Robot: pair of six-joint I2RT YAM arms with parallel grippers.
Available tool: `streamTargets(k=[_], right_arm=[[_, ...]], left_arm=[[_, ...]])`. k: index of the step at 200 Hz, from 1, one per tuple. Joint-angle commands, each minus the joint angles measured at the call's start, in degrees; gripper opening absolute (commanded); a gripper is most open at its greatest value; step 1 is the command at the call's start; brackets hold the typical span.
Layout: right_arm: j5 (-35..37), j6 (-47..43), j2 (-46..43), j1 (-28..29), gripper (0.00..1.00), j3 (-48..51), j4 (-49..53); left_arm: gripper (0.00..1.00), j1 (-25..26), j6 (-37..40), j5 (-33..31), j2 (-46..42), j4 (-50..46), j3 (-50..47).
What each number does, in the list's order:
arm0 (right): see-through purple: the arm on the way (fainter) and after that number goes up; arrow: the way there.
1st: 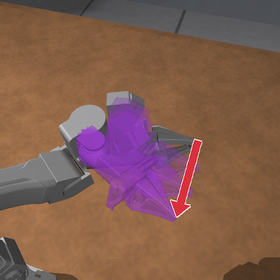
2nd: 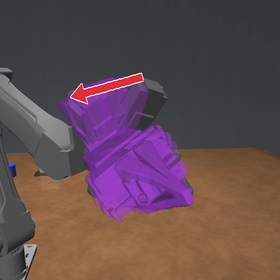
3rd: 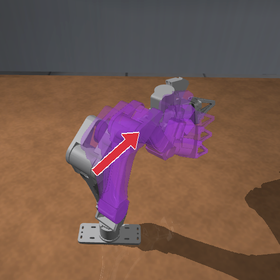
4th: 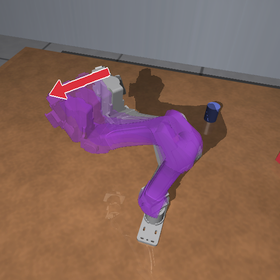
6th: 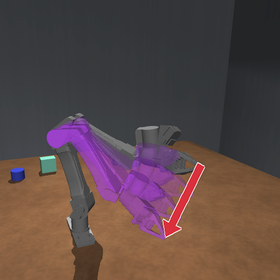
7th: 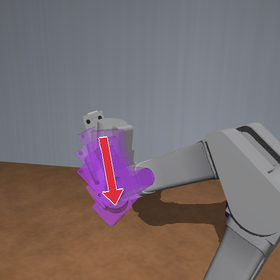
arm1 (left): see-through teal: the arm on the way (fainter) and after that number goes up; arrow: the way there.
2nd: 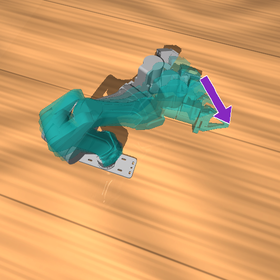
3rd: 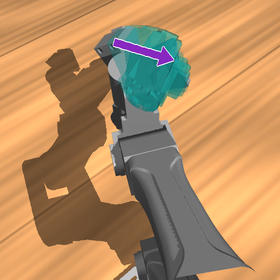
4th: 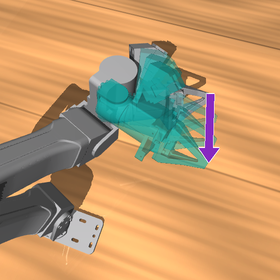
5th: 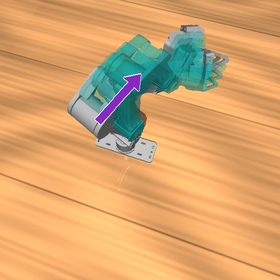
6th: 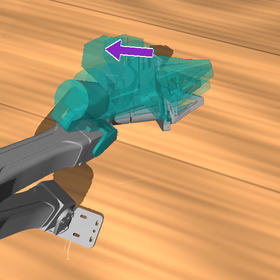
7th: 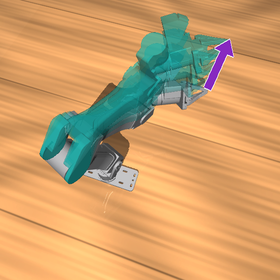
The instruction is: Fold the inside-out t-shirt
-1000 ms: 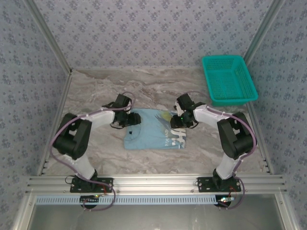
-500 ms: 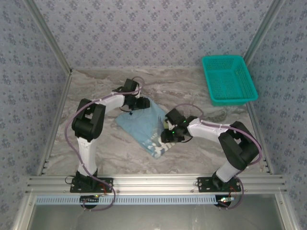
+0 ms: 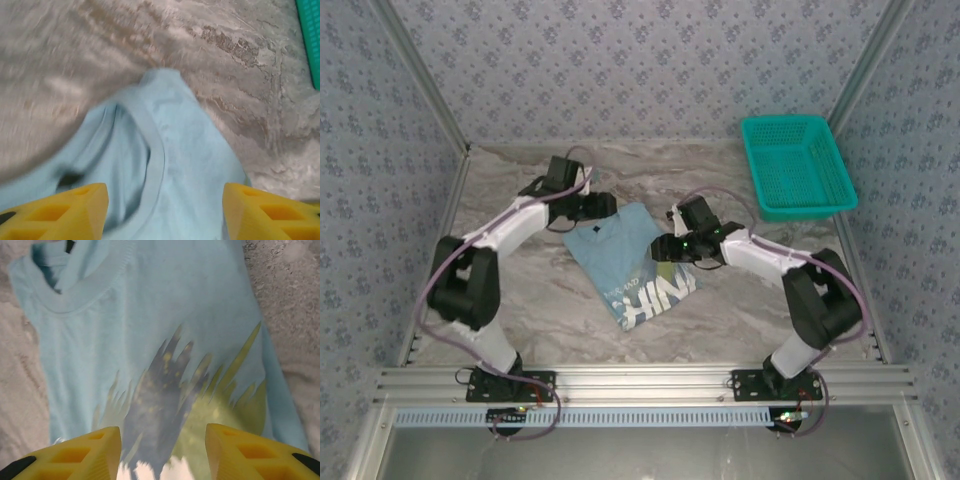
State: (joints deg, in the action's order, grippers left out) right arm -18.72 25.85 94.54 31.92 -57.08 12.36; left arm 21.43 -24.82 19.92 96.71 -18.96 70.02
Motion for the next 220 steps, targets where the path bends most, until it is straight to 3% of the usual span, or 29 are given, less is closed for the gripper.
streamTargets(k=[1, 25, 59, 109, 140, 179, 199, 220], right_arm=[[-2.21, -4.19, 4.70, 0.09, 0.49, -3.02, 1.87], [-1.16, -5.44, 6.38, -1.14, 0.48, -2.82, 5.56], [0.22, -5.49, 5.33, -1.48, 0.47, 1.37, 7.74], [1.47, 4.38, -3.10, 4.21, 0.46, 12.33, 4.32], [3.37, 7.67, -8.85, 6.75, 0.47, 13.51, 4.87], [4.94, -0.97, -9.23, -1.76, 0.52, 4.63, 8.29], [3.09, -4.26, -5.02, -6.67, 0.59, -0.18, 7.37], [1.44, -6.47, 1.94, -10.31, 0.67, -6.28, 7.36]], left_arm=[[0.62, 1.77, -6.73, -0.82, -4.46, 2.46, -9.47], [0.62, 2.39, -6.92, -3.17, -5.78, 3.08, -14.04], [0.62, 2.45, -4.75, -3.93, -0.86, 2.34, -13.86], [0.61, 4.61, -0.51, 1.59, 5.76, 4.11, -9.79], [0.61, 5.20, 1.29, 4.33, 9.35, 3.28, -4.50], [0.62, 4.04, 2.03, 2.40, 4.91, 2.15, -0.50], [0.63, 0.90, 1.22, -0.39, 2.44, 2.87, -1.60], [0.66, -3.60, -0.57, 1.05, 4.25, 2.94, -1.37]])
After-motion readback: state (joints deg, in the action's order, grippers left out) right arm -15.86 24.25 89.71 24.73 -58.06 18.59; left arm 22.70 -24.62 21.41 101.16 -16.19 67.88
